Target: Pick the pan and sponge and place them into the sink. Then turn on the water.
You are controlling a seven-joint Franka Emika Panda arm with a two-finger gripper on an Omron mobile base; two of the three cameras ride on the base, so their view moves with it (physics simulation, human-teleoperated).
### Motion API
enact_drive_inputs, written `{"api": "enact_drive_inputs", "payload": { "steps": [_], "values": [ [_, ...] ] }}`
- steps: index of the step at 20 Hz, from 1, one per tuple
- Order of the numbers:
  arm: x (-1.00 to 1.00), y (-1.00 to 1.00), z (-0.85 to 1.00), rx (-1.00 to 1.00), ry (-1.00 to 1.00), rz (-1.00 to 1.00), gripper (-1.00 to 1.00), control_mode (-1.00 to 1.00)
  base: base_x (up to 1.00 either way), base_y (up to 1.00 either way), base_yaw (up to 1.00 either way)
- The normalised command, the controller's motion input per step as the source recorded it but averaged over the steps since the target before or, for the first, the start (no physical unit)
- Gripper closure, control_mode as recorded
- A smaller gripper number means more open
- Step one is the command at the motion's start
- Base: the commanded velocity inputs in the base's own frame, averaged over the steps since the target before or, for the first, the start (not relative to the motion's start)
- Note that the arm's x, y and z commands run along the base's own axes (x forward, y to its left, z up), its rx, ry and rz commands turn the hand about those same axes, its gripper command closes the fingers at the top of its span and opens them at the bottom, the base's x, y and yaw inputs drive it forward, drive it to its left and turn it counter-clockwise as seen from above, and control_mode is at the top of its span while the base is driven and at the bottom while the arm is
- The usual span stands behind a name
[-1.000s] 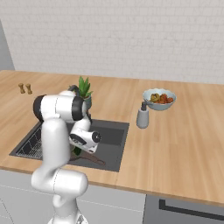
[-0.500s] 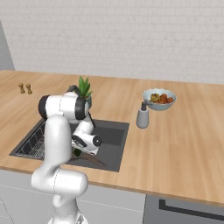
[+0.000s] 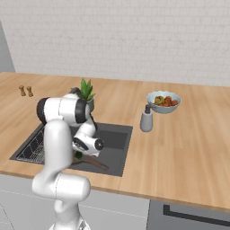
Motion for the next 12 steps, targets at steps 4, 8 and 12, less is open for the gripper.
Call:
{"api": "enact_drive_inputs", "payload": {
  "steps": [4, 8, 12],
  "values": [
    [0.0, 0.0, 0.52, 0.03, -0.01, 0.0, -1.0, -1.0, 0.0, 0.0, 0.0],
    [0.0, 0.0, 0.72, 0.04, 0.0, 0.01, -1.0, -1.0, 0.0, 0.0, 0.0],
    [-0.09, -0.09, 0.79, 0.06, 0.0, 0.0, -1.0, -1.0, 0.0, 0.0, 0.0]
  ]
}}
